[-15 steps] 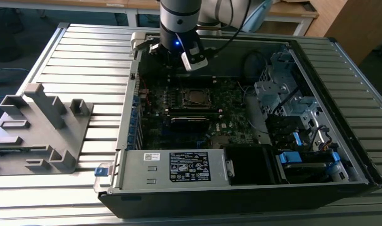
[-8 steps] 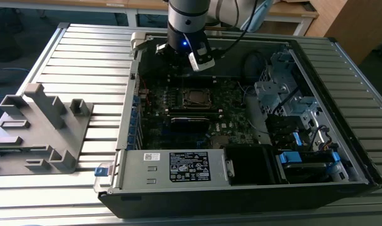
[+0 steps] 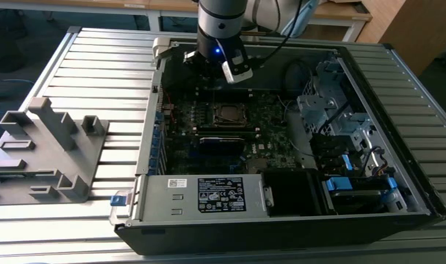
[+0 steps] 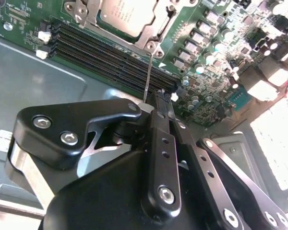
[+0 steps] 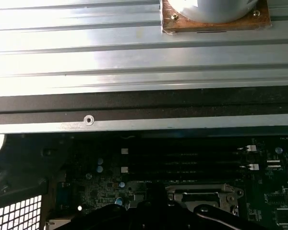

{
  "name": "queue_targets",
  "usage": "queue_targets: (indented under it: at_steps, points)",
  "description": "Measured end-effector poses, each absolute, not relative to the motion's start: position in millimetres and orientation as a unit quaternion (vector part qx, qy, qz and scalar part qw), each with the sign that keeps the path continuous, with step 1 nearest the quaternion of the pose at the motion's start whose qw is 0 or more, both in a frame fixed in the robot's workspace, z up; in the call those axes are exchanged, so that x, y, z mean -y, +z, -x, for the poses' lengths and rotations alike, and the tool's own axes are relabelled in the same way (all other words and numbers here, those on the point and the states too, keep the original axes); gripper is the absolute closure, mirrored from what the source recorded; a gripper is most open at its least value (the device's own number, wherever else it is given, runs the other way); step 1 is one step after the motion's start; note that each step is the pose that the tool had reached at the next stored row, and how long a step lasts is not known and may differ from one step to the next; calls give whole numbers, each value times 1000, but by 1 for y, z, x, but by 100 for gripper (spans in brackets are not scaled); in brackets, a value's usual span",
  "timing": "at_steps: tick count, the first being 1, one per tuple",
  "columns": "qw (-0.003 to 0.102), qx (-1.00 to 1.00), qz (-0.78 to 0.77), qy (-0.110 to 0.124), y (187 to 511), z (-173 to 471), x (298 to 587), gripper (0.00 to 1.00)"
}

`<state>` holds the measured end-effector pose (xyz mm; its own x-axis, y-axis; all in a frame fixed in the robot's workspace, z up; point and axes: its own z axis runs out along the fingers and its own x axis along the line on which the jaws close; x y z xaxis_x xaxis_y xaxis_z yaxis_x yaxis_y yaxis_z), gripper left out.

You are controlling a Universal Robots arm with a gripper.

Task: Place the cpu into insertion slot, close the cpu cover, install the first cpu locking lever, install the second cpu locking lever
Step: 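Install the first cpu locking lever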

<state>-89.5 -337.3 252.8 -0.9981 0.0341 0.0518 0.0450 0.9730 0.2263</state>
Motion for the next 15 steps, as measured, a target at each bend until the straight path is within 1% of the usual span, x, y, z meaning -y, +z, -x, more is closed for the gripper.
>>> queue_targets:
  at_steps: [15]
  points:
    - [23,993,22,-112,252,78,337,90]
